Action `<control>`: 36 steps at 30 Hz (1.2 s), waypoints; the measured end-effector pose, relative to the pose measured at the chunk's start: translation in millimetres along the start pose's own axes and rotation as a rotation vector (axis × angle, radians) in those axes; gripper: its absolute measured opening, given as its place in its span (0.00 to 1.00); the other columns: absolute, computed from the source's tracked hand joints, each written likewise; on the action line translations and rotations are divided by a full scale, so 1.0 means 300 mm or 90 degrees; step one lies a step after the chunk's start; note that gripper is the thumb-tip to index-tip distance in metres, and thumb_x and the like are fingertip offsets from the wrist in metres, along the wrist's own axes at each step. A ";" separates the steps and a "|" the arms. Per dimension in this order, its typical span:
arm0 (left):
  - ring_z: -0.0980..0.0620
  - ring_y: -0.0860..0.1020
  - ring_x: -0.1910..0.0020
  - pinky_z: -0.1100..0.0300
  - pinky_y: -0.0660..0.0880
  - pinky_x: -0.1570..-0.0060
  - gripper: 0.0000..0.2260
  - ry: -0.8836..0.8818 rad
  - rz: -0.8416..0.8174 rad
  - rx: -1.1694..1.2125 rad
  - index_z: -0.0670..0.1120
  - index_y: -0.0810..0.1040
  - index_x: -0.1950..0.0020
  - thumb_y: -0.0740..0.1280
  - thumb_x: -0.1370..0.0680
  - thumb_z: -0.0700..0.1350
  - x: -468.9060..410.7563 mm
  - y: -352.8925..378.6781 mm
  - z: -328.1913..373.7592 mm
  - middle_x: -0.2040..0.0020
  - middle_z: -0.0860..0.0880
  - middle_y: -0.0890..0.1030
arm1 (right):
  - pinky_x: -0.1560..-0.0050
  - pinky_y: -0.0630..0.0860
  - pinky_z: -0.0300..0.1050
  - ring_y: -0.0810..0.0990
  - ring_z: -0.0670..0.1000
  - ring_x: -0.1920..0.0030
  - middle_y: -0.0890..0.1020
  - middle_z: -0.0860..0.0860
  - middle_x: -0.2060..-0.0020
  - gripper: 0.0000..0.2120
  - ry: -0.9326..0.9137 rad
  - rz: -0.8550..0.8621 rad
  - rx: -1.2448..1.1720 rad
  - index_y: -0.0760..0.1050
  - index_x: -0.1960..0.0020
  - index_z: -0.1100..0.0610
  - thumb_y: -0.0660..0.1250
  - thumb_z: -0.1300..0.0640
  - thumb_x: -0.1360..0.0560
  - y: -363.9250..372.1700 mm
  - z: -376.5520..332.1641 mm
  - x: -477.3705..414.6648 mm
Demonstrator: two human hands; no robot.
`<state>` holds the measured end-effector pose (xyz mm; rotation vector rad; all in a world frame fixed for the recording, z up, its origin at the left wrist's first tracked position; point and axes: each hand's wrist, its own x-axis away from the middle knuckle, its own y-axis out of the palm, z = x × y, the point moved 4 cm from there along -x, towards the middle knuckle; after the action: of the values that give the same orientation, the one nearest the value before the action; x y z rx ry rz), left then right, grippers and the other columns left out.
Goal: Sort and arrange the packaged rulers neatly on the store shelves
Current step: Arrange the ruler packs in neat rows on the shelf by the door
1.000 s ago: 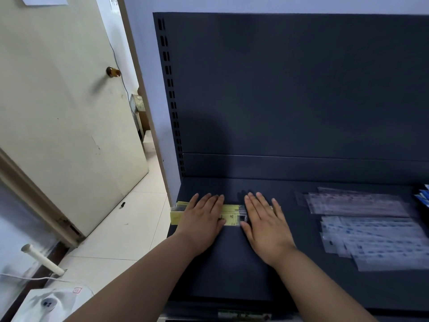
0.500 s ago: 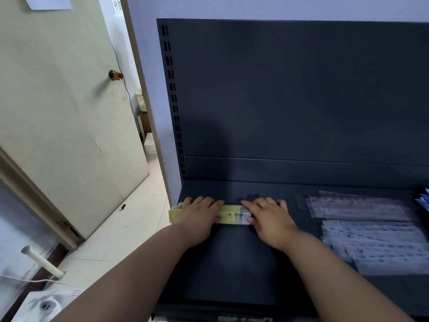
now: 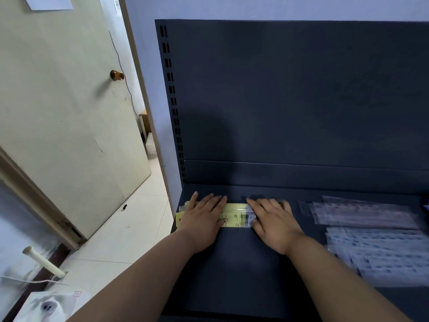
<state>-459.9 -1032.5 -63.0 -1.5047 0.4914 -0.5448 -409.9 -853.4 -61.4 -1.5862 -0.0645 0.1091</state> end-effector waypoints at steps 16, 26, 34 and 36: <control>0.55 0.41 0.23 0.54 0.36 0.26 0.25 -0.012 0.004 0.015 0.51 0.42 0.22 0.39 0.18 0.57 -0.010 0.049 0.006 0.22 0.53 0.43 | 0.25 0.37 0.50 0.40 0.44 0.24 0.44 0.42 0.23 0.42 0.026 -0.043 -0.022 0.41 0.23 0.49 0.24 0.39 0.35 0.052 0.001 -0.002; 0.55 0.39 0.24 0.54 0.37 0.26 0.25 -0.007 -0.028 0.006 0.50 0.40 0.22 0.42 0.17 0.55 0.029 0.055 0.024 0.22 0.52 0.40 | 0.26 0.34 0.51 0.37 0.46 0.24 0.40 0.45 0.23 0.42 0.020 -0.064 -0.018 0.37 0.23 0.50 0.23 0.39 0.36 0.064 -0.017 0.040; 0.55 0.38 0.24 0.54 0.36 0.26 0.25 -0.003 -0.050 -0.002 0.49 0.39 0.22 0.42 0.17 0.55 0.069 0.056 0.046 0.22 0.51 0.39 | 0.26 0.34 0.50 0.35 0.46 0.25 0.39 0.45 0.24 0.42 0.019 -0.077 -0.024 0.35 0.24 0.50 0.22 0.38 0.36 0.069 -0.027 0.086; 0.55 0.38 0.24 0.54 0.36 0.26 0.25 0.000 -0.052 -0.004 0.49 0.38 0.23 0.42 0.17 0.55 0.076 0.058 0.052 0.22 0.51 0.39 | 0.27 0.33 0.49 0.35 0.46 0.25 0.39 0.45 0.24 0.46 0.017 -0.079 -0.029 0.35 0.24 0.50 0.16 0.34 0.38 0.070 -0.028 0.095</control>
<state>-431.7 -1034.5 -79.5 -1.5363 0.4330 -0.6071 -381.2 -859.2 -83.0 -1.6243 -0.1454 -0.0098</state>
